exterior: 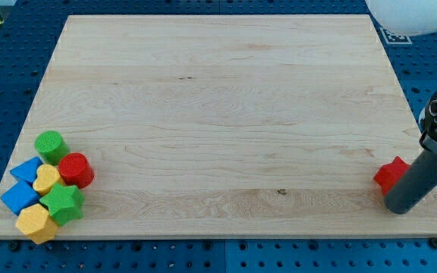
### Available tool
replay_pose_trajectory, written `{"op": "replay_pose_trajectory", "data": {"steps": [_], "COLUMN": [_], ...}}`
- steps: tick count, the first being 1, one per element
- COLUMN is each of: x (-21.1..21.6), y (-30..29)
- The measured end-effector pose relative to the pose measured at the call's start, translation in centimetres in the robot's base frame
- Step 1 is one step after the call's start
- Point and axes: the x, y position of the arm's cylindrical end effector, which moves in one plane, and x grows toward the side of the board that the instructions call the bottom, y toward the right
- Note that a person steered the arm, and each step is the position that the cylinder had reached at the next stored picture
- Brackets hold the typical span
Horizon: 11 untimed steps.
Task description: Push the red star to the center right of the board
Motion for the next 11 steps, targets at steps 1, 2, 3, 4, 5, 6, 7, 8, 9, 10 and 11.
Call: {"op": "replay_pose_trajectory", "data": {"steps": [1, 2, 3, 4, 5, 6, 7, 8, 9, 10, 11], "x": [-3.5, -6.4, -3.0, -2.7, -3.6, -7.6, -10.4, -13.1, -16.0, -19.3, -23.3], "y": [-0.2, -0.2, 0.5, 1.4, 3.0, 3.5, 3.5, 3.5, 3.5, 3.5, 3.5]}}
